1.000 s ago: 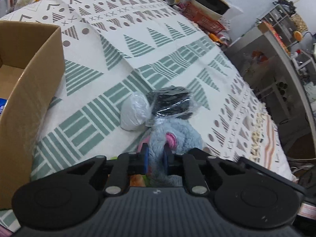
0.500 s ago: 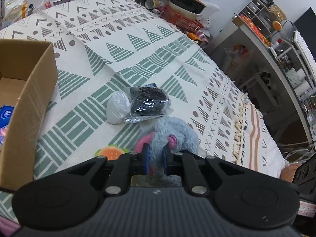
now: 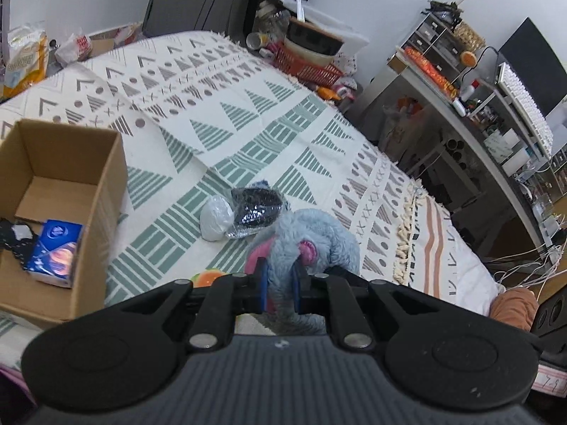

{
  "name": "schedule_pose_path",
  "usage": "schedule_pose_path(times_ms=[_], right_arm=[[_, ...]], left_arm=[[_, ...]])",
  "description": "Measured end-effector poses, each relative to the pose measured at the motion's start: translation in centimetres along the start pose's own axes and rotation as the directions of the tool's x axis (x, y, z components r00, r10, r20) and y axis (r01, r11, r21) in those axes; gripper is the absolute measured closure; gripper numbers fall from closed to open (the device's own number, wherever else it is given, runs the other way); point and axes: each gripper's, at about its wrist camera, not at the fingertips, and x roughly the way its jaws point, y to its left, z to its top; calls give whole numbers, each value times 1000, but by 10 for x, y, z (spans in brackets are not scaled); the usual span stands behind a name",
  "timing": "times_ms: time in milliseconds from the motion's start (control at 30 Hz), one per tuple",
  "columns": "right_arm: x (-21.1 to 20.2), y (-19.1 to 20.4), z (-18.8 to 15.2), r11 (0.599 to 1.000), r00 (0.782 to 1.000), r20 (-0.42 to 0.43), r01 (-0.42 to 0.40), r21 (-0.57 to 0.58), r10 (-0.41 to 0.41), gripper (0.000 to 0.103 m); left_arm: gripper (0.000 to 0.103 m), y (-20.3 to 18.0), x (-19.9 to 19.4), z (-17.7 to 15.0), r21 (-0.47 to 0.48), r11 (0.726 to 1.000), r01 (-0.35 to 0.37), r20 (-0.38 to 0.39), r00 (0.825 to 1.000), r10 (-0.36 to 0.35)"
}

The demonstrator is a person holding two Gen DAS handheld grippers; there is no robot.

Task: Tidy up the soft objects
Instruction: 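Lift the plush mouse with the left gripper and carry it over the box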

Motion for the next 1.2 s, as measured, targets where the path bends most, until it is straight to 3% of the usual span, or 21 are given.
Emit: schedule_pose_path(times_ms=[600, 1200], right_arm=[[-26, 69, -14, 998, 996, 84, -28, -51, 33, 83], [9, 125, -28, 988, 993, 46, -103, -115, 109, 83]], left_arm=[[91, 25, -69, 14, -16, 999, 30, 98, 995, -28], [91, 87, -101, 38, -86, 996, 7, 151, 988, 6]])
